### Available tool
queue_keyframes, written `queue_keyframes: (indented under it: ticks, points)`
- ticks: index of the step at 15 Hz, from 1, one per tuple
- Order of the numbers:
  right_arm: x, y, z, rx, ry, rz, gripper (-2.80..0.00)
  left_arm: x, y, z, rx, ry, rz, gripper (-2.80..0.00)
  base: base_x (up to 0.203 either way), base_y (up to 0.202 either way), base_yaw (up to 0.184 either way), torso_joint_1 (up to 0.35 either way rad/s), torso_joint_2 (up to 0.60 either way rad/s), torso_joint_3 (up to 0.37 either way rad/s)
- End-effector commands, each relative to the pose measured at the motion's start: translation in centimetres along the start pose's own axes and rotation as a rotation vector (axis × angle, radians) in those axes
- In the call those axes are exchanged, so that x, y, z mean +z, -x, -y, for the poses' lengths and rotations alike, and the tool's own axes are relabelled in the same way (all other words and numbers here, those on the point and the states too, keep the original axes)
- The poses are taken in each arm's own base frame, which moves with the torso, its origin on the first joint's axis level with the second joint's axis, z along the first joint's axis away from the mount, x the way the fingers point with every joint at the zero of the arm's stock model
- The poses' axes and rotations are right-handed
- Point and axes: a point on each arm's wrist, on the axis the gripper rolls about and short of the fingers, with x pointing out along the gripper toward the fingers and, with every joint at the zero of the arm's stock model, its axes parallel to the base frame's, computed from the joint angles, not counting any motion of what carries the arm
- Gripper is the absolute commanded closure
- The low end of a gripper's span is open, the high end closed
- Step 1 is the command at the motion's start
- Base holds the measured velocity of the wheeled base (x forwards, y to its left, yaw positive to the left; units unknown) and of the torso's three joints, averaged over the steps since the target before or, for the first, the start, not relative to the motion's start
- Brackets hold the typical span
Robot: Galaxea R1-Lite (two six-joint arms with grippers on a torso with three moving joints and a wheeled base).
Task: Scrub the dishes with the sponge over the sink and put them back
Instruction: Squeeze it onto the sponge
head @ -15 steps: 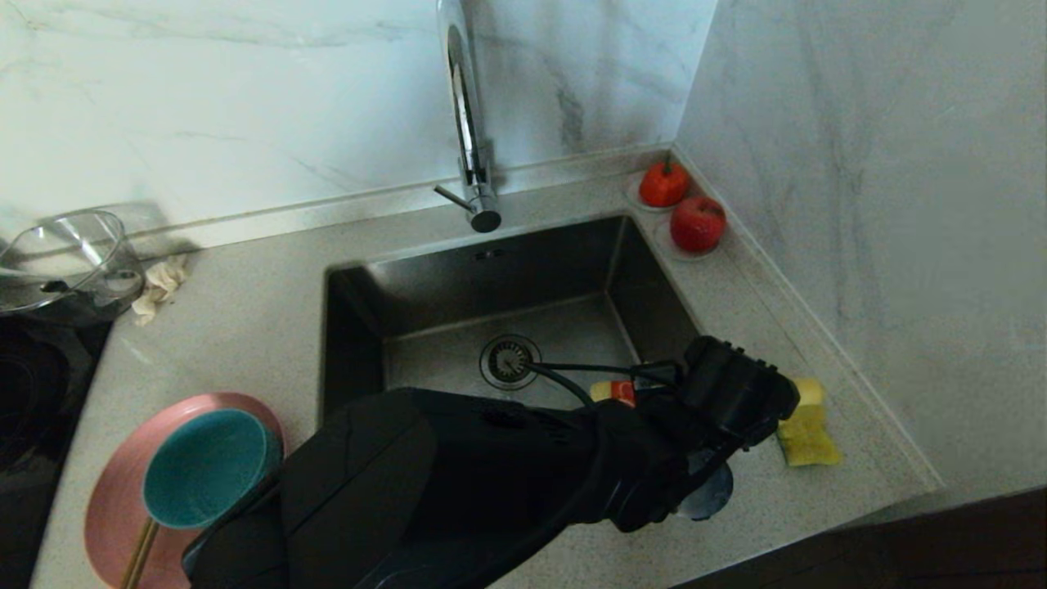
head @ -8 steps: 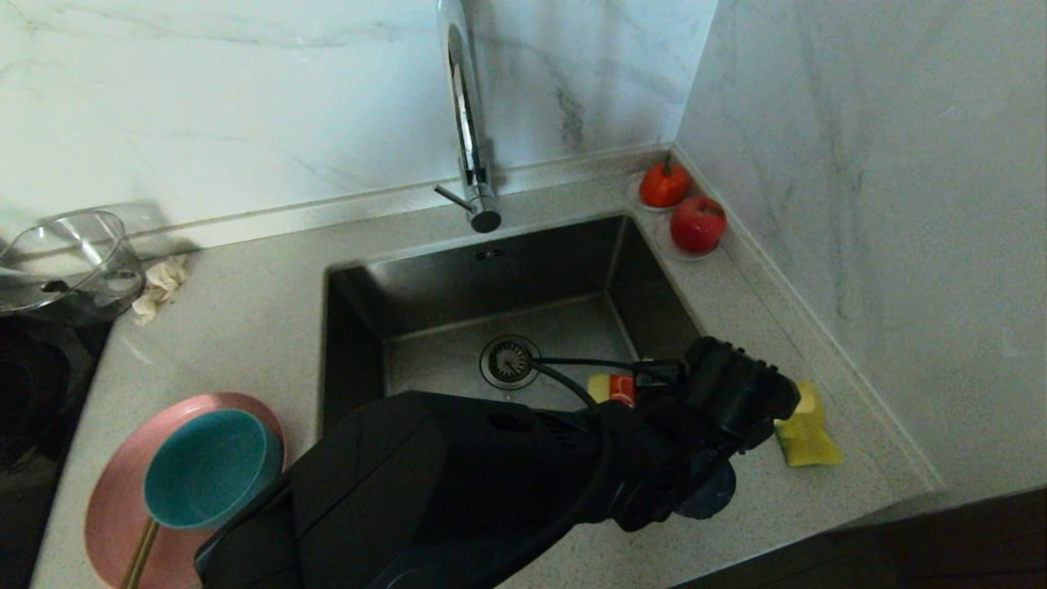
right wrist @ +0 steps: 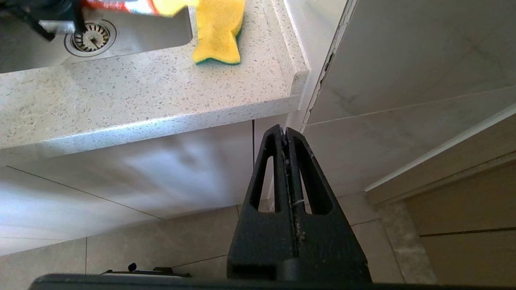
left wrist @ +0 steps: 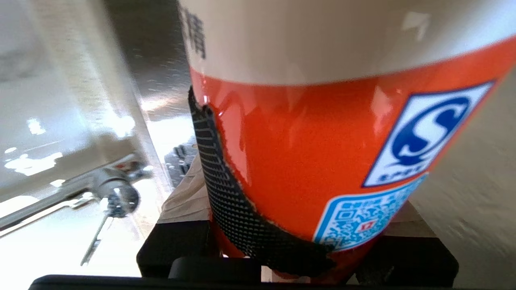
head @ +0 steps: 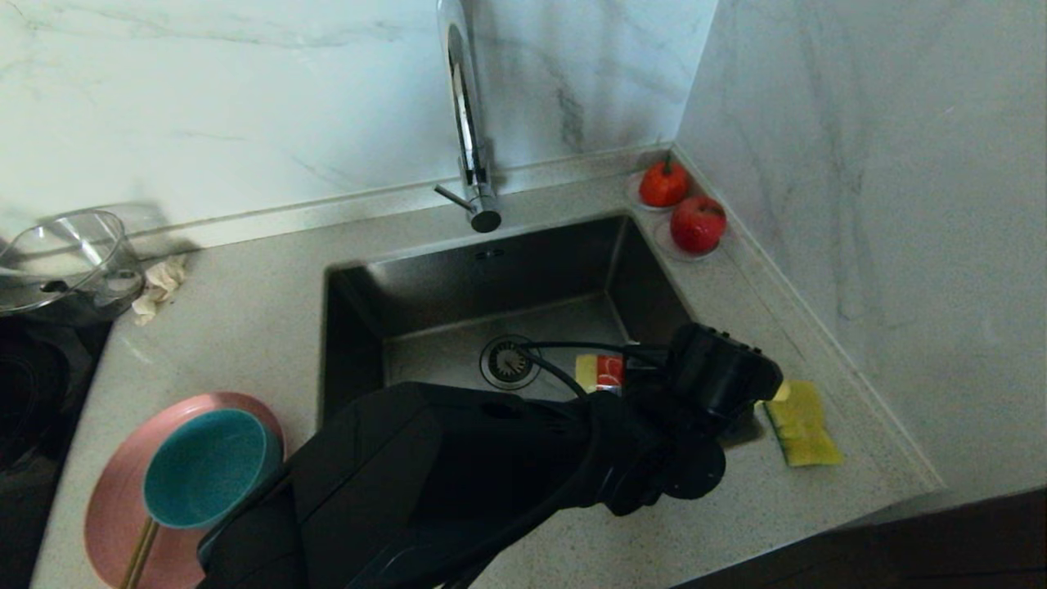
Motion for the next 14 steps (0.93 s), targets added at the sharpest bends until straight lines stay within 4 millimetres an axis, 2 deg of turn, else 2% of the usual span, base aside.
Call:
queue_keyframes:
  ticks: [1, 6, 14]
  points:
    - [0.0, 0.0, 0.0, -0.001, 0.0, 0.0, 0.0, 0.25, -0.36, -0.05, 0.036, -0.009, 0.01, 0.0, 0.0, 0.0, 0.0, 0.0, 0.0, 0.0]
    - [0.0, 0.0, 0.0, 0.0, 0.0, 0.0, 0.0, 0.78, -0.55, -0.68, 0.111, -0.051, 0.039, 0.0, 0.0, 0.0, 0.0, 0.0, 0.0, 0.0]
    - [0.0, 0.0, 0.0, 0.0, 0.0, 0.0, 0.0, 1.13, -1.1, -0.14, 0.153, -0.099, 0.034, 0.0, 0.0, 0.0, 0.0, 0.0, 0.0, 0.0]
